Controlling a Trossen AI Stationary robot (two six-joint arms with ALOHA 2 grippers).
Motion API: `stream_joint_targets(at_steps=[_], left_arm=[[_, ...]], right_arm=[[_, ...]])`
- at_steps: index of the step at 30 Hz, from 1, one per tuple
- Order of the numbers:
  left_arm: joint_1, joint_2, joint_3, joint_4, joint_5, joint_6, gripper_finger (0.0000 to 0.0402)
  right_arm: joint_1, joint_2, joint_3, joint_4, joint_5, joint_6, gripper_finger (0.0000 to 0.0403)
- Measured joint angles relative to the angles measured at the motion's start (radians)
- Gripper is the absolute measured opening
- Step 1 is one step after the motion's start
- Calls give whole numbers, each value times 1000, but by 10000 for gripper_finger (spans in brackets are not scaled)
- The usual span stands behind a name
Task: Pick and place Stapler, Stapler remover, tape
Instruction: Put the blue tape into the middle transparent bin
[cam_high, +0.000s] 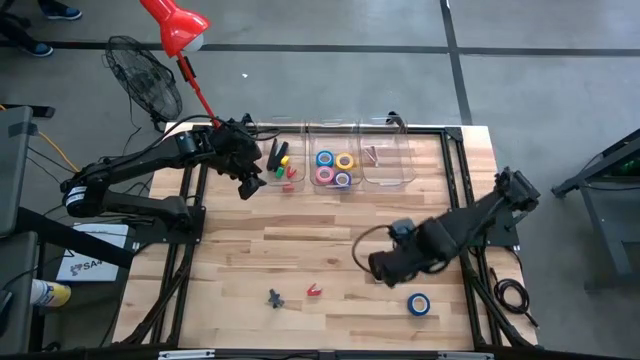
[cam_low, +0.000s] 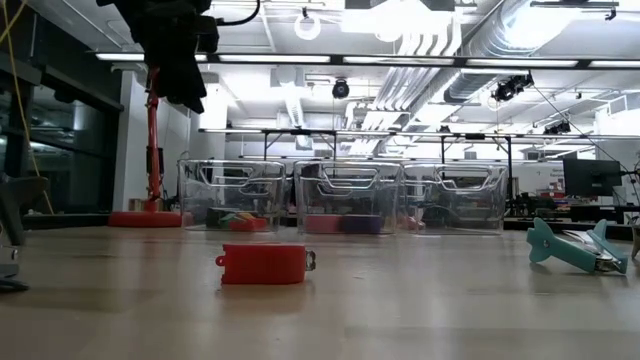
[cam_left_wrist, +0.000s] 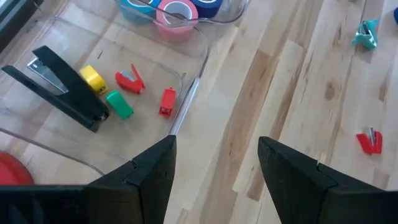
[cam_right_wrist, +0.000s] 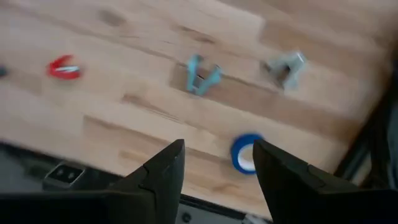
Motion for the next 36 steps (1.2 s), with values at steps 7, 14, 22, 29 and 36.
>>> stream_joint_targets(at_steps=[7, 14, 22, 29, 36], left_arm=[[0, 0, 0, -7, 0, 10, 223], [0, 0, 0, -31, 1, 28, 223], [0, 0, 0, -76, 0, 33, 223], [0, -31, -6, -95, 8, 33, 223], [0, -123, -57, -92, 10, 6, 223]], right_arm=[[122, 78, -1, 14, -103, 297, 181], [177, 175, -1, 131, -181, 378, 181], [193, 254, -1, 168, -211, 401, 181], [203, 253, -1, 221, -105, 383, 181], [207, 191, -208, 513, -74, 368, 181]])
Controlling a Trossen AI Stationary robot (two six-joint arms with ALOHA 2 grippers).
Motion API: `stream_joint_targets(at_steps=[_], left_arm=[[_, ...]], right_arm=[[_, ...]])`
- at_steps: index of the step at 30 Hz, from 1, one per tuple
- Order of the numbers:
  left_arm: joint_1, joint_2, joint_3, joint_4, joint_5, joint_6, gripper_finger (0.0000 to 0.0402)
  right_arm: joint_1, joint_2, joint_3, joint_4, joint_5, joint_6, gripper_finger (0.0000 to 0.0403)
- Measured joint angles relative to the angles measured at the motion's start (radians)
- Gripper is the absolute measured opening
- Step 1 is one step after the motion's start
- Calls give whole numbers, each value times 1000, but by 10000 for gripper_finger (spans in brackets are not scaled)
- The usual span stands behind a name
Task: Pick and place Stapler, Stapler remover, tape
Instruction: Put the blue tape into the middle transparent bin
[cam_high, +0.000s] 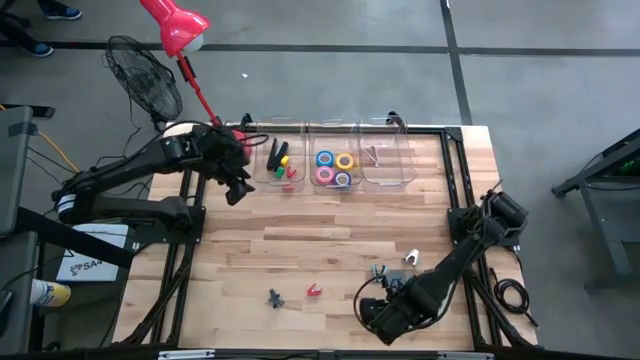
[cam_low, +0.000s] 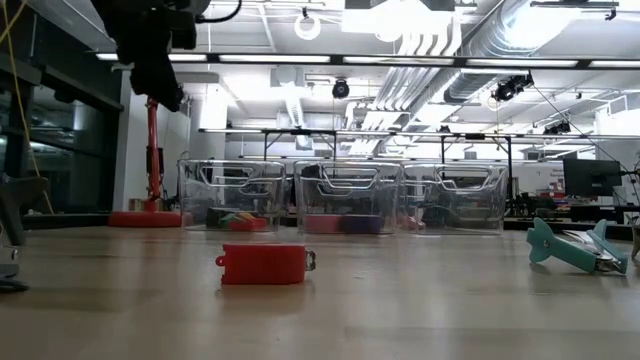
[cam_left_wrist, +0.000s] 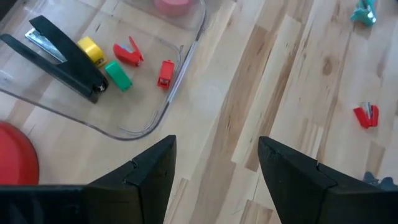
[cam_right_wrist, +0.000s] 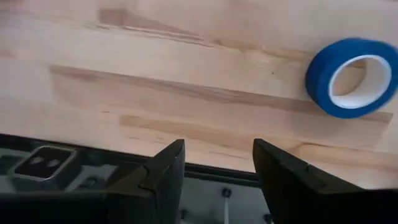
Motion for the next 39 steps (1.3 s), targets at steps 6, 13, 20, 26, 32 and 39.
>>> stream_joint_targets(at_steps=[6, 13, 20, 26, 32, 39], left_arm=[[0, -74, -37, 5, -2, -32, 223], [0, -101, -47, 5, -9, -64, 223], [0, -100, -47, 7, -10, -65, 223], [0, -100, -47, 7, -11, -79, 223], [0, -100, -47, 6, -11, -79, 223], [0, -100, -47, 7, -12, -53, 223]], right_arm=[[-6, -55, -153, 24, -133, 17, 181], [-7, -69, -298, 125, -171, 19, 181], [-9, -71, -437, 289, -190, 26, 181], [-8, -72, -483, 352, -191, 10, 168], [-10, -73, -490, 356, -183, -18, 102], [-15, -71, -472, 351, -189, -80, 30]])
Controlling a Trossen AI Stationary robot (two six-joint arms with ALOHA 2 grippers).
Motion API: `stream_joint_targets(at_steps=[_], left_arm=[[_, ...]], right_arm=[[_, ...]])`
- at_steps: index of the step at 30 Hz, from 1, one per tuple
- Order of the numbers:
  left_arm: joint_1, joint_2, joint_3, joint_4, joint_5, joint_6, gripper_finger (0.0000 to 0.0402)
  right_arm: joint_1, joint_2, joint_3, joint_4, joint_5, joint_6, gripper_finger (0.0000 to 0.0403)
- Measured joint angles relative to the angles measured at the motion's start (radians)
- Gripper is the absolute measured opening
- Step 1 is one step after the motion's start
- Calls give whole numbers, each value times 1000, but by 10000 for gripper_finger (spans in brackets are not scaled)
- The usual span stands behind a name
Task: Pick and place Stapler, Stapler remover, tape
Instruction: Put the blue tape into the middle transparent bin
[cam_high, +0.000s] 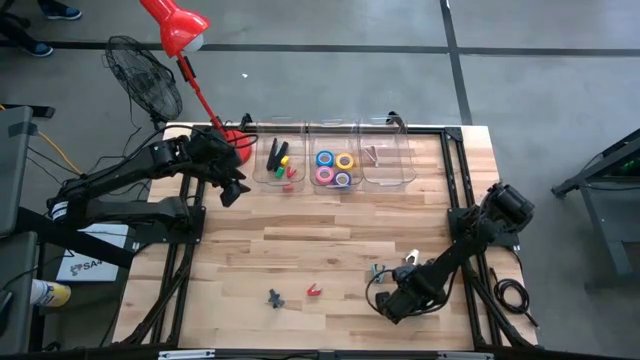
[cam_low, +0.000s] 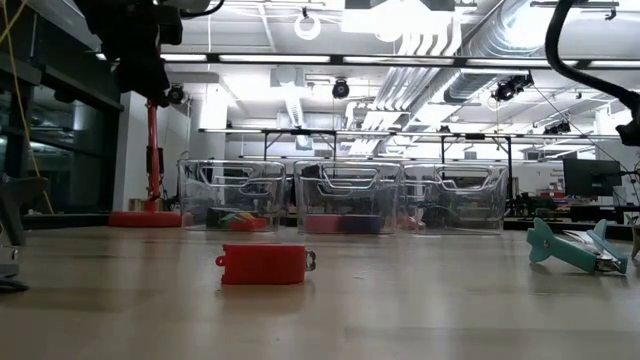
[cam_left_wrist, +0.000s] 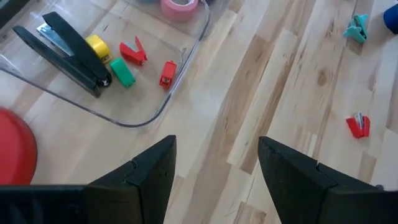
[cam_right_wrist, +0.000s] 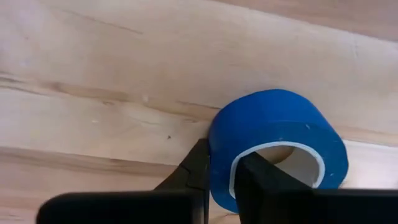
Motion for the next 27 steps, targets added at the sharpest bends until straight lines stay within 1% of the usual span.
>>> stream_joint_targets(at_steps=[4, 7, 9, 11, 14, 17, 20, 23, 27], left_arm=[[0, 0, 0, 4, 3, 61, 223], [0, 0, 0, 41, 40, 97, 223], [0, 0, 0, 92, 97, 119, 223], [0, 0, 0, 142, 173, 143, 223], [0, 0, 0, 206, 253, 161, 223], [0, 0, 0, 243, 296, 162, 223], [0, 0, 0, 243, 294, 159, 223], [0, 1, 0, 240, 290, 143, 223], [0, 1, 0, 237, 290, 101, 223]], right_arm=[[-21, -31, 29, -9, 0, -58, 30], [-48, -77, 54, -34, 38, -132, 30], [-70, -114, 67, -69, 88, -185, 30], [-100, -159, 80, -99, 159, -241, 30], [-169, -226, 81, -147, 268, -355, 30], [-268, -288, 81, -176, 355, -535, 30], [-399, -333, 81, -176, 391, -752, 30], [-556, -358, 81, -136, 369, -997, 30], [-759, -360, 80, -41, 279, -1299, 30]])
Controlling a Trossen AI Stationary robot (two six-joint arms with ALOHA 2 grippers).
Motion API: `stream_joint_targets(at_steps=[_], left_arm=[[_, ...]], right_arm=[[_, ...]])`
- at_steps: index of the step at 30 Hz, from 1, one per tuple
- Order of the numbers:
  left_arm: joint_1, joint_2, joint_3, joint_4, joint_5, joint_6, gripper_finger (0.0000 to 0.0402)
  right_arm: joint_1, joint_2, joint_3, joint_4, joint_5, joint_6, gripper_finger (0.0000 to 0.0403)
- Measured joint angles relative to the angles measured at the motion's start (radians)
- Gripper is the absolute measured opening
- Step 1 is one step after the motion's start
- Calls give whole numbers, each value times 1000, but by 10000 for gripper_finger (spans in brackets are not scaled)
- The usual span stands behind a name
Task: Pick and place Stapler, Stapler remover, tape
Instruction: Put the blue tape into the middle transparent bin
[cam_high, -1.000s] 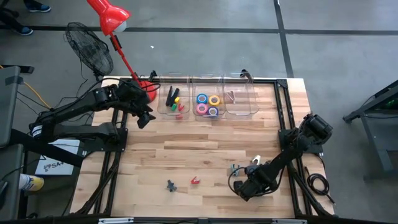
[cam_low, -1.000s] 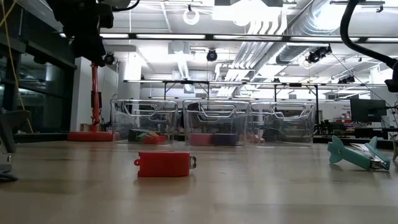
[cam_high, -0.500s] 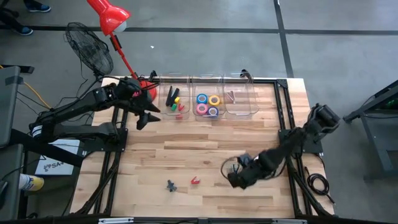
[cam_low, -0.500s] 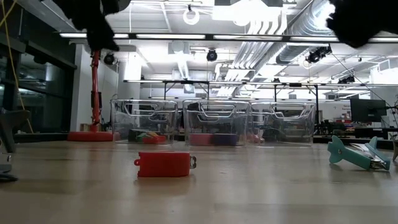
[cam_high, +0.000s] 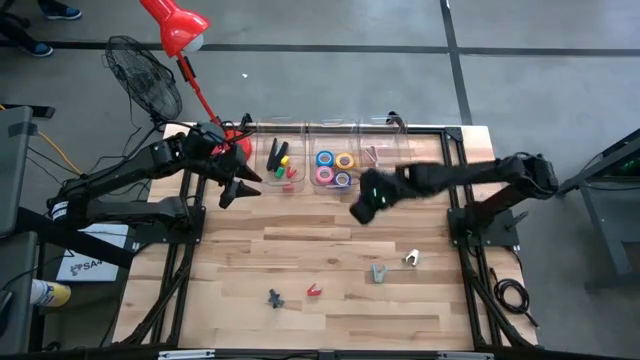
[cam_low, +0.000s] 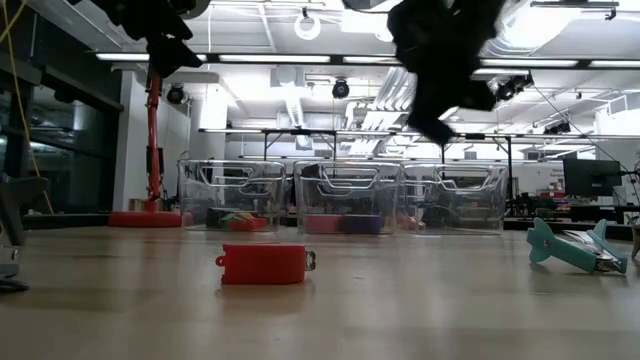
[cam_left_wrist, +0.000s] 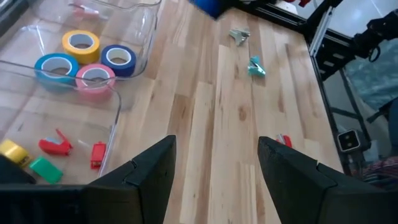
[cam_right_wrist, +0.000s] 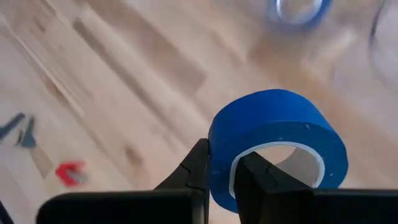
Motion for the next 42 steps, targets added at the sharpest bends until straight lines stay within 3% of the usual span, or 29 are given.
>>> stream_joint_targets(at_steps=[5, 10, 20, 25, 33, 42], left_arm=[[0, 0, 0, -1, 0, -5, 223], [0, 0, 0, -1, -1, -6, 223], [0, 1, 0, -1, -3, -5, 223], [0, 1, 0, -1, -3, -5, 223], [0, 1, 0, -1, -3, -4, 223], [0, 1, 0, -1, -3, -3, 223]], right_arm=[[-228, 0, 0, 154, -105, -253, 30], [-408, 20, 0, 340, -233, -399, 30], [-566, 248, 4, 652, -472, -455, 30], [-602, 381, 130, 628, -529, -492, 30], [-610, 552, 368, 412, -488, -590, 30], [-623, 602, 389, 355, -421, -607, 31]])
